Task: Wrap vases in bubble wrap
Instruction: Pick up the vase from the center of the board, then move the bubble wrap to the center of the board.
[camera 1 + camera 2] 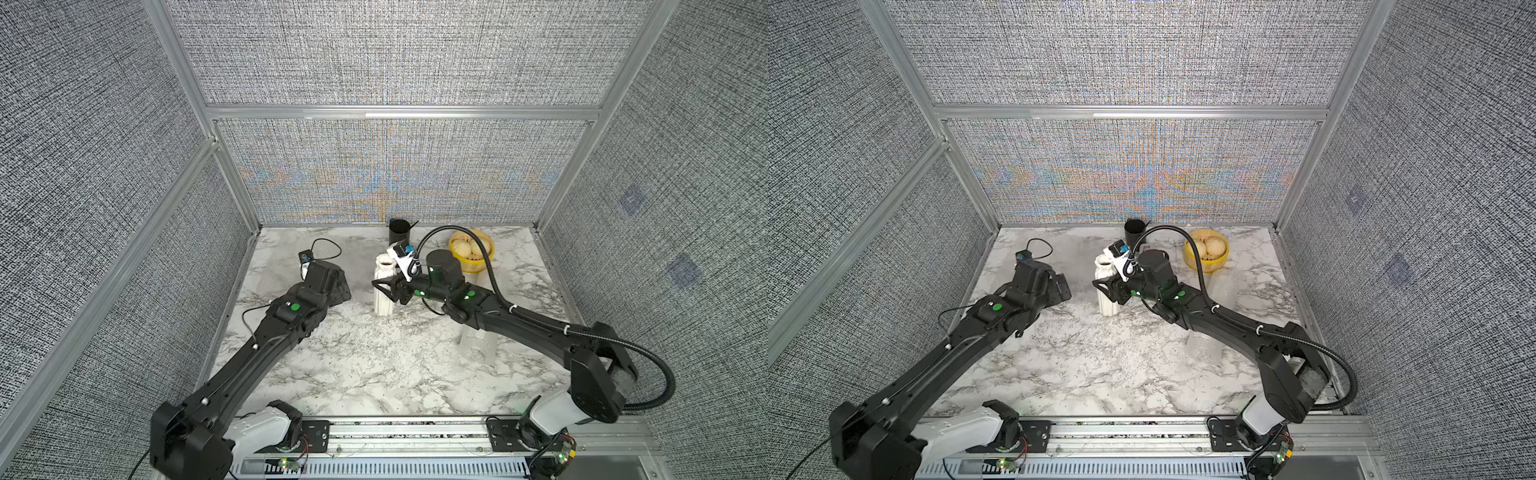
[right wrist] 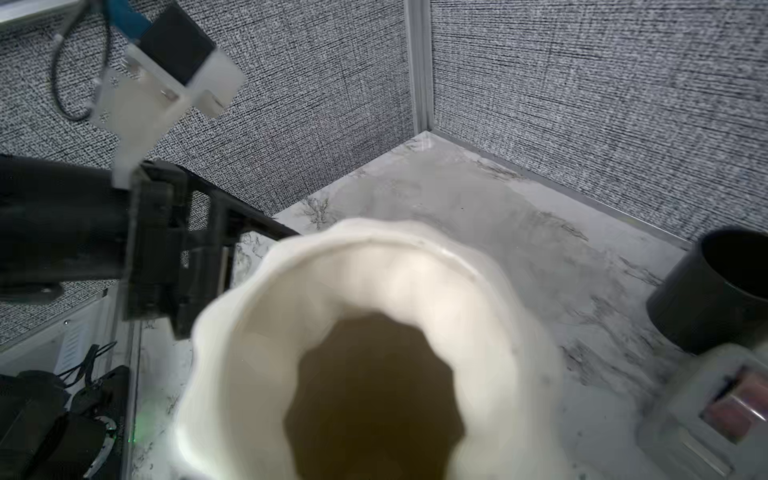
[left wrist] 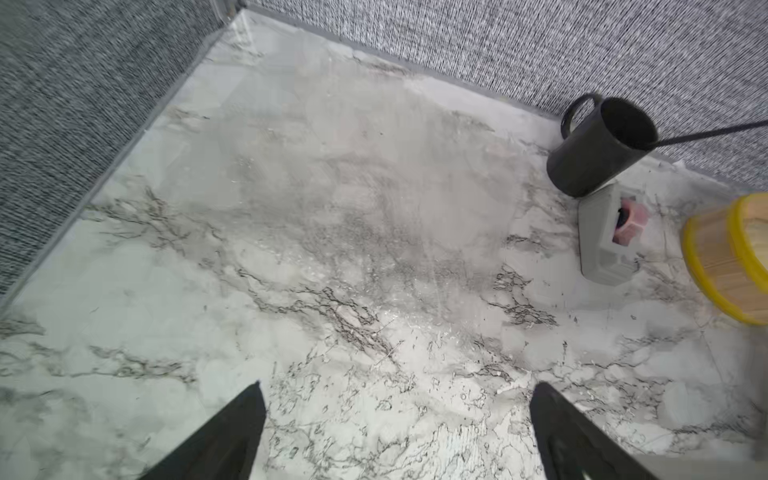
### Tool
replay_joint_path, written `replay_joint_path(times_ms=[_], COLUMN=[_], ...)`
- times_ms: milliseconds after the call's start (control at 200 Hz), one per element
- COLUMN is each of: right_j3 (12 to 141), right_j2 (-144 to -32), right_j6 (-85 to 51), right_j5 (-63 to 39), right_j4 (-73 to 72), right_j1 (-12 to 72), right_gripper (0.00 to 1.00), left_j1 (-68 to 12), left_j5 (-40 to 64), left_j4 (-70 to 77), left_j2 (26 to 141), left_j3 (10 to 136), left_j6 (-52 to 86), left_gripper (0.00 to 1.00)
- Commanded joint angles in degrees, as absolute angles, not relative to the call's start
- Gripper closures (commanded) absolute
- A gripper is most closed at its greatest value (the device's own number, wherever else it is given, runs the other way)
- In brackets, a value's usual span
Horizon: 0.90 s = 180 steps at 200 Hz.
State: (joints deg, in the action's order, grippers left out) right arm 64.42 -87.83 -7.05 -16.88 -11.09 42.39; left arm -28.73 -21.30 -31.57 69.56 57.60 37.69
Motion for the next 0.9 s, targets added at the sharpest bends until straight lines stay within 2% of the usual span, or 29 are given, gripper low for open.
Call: replay_joint_path(times_ms=[0, 215, 465, 565, 715, 896], right_j3=[64.86, 67.95, 72.13, 72.51, 73.76, 74.77], right_j2=[-84.94, -80.76, -79.75, -79.21, -78.85, -78.67], right_j6=[-10.03, -12.24, -16.6, -17.14, -17.66, -18.15], right_j5=[-16.35, -16.61, -21.61, -22.56, -23.42, -24.59], right_j4=[-7.03, 0.5, 4.65, 4.23, 4.46, 4.59], right_j1=[40.81, 37.33, 33.98, 33.9, 33.73, 33.49], right_gripper=[0.86, 0.86, 0.87, 0.88, 0.88, 0.9], left_j1=[-28.39, -28.3, -28.69, -29.43, -29.96, -31.15], left_j5=[-15.38, -11.43, -11.56, -12.04, -10.94, -8.32], left_j4=[-27.55, -30.16, -33.85, -34.22, -35.9, -35.34], left_j2=[76.57, 95.03, 109.16, 112.23, 117.28, 117.42], left_j3=[59.86, 71.06, 79.55, 81.66, 85.21, 83.06], left_j6=[36.08, 33.25, 31.16, 29.98, 28.48, 28.61], left_gripper=[0.01, 0.05, 0.19, 0.24, 0.24, 0.24])
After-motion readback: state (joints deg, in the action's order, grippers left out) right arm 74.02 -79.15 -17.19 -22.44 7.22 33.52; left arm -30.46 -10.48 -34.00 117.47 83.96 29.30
